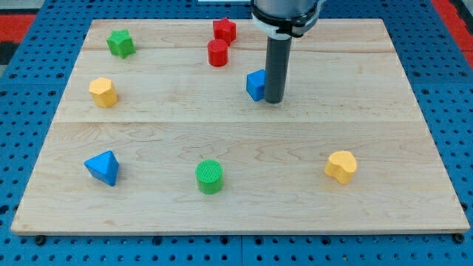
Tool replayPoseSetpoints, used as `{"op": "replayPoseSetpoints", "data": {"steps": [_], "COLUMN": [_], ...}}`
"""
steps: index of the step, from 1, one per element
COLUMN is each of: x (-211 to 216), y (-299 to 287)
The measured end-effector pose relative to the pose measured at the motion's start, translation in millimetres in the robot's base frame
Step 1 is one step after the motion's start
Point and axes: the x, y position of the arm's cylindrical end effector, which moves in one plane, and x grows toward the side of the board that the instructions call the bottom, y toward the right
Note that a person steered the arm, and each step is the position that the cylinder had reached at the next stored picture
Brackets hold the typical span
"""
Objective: Put the blue cube at the bottom side of the red circle
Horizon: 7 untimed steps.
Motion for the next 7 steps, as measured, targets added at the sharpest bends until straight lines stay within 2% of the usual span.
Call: {"op": "replayPoseSetpoints", "data": {"steps": [1,3,5,6,7], "x": [-9,-29,-65,-56,-53], "y": [7,-37,0,-4,-37]}}
